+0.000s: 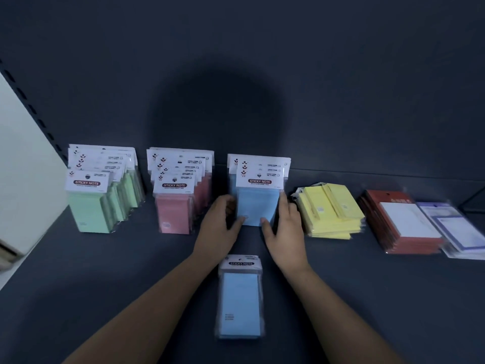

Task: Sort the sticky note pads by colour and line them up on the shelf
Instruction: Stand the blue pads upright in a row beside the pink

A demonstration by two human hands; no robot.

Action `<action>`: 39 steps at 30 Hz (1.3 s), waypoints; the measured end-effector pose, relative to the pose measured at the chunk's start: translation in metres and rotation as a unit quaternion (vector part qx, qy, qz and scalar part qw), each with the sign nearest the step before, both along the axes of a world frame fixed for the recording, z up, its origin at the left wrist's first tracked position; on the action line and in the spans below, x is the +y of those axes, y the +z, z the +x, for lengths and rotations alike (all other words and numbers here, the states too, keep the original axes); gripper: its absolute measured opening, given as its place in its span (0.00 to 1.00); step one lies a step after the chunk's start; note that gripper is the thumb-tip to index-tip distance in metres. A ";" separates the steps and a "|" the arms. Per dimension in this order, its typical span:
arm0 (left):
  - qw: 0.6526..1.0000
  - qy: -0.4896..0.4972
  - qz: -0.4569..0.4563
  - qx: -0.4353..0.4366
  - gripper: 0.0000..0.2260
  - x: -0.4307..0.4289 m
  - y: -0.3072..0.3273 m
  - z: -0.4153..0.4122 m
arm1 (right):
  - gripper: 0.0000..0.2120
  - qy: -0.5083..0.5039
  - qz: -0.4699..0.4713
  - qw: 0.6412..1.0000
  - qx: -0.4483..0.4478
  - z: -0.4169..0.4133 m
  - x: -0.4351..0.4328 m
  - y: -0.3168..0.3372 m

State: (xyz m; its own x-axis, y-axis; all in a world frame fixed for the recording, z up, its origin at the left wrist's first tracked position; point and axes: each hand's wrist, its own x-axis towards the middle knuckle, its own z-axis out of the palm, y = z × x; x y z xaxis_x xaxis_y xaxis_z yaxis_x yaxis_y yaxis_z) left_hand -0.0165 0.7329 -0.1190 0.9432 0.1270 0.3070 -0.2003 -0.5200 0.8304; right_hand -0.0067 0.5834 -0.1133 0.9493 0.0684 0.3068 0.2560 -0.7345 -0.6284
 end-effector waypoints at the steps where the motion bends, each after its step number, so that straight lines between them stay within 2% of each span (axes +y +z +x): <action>1: 1.000 0.016 0.013 -0.002 0.15 -0.001 0.000 0.001 | 0.33 -0.015 -0.026 1.000 0.001 0.001 0.000 -0.001; 4: 0.997 0.058 0.042 0.002 0.15 0.000 0.000 0.000 | 0.34 -0.045 -0.094 0.995 0.008 0.003 0.003 0.000; 6: 0.996 0.077 0.040 0.005 0.14 0.001 0.003 -0.004 | 0.35 -0.040 -0.103 0.994 0.017 0.002 0.005 0.000; 11: 0.997 0.049 0.051 0.038 0.03 0.013 0.012 -0.036 | 0.36 -0.004 -0.022 0.996 0.085 -0.017 -0.002 0.006; 13: 0.993 0.026 0.090 0.066 0.08 0.021 0.016 -0.053 | 0.30 0.016 -0.006 0.993 0.115 -0.030 -0.009 0.008; 16: 0.982 -0.006 0.147 0.121 0.12 0.027 0.028 -0.075 | 0.13 0.021 0.022 0.992 0.123 -0.053 -0.015 0.017; 17: 0.977 -0.012 0.161 0.137 0.13 0.026 0.031 -0.081 | 0.12 0.019 0.029 0.992 0.121 -0.062 -0.016 0.021; 19: 0.970 -0.018 0.179 0.163 0.16 0.023 0.035 -0.091 | 0.21 0.019 0.019 0.992 0.126 -0.081 -0.013 0.030; 21: 0.967 -0.019 0.170 0.190 0.16 0.019 0.036 -0.100 | 0.26 0.031 -0.010 0.989 0.144 -0.097 -0.006 0.035; 23: 0.965 -0.026 0.144 0.219 0.13 0.014 0.036 -0.107 | 0.24 0.041 -0.027 0.985 0.168 -0.106 -0.001 0.034; 26: 0.957 -0.032 0.111 0.267 0.12 0.007 0.036 -0.114 | 0.12 0.046 -0.012 0.974 0.222 -0.113 0.005 0.031; 28: 0.956 -0.047 0.033 0.289 0.15 0.003 0.038 -0.119 | 0.08 0.031 0.022 0.971 0.238 -0.116 0.007 0.031; 30: 0.950 -0.065 -0.093 0.290 0.18 -0.002 0.039 -0.122 | 0.06 0.015 0.103 0.962 0.251 -0.118 0.009 0.032; 33: 0.948 -0.054 -0.196 0.246 0.21 -0.009 0.036 -0.122 | 0.04 -0.010 0.209 0.949 0.238 -0.119 0.010 0.031; 36: 0.962 -0.046 -0.206 0.172 0.25 -0.018 0.034 -0.113 | 0.09 -0.050 0.334 0.921 0.195 -0.116 0.012 0.032; 39: 0.985 -0.036 -0.153 0.067 0.29 -0.023 0.035 -0.098 | 0.19 -0.060 0.395 0.906 0.138 -0.100 0.013 0.032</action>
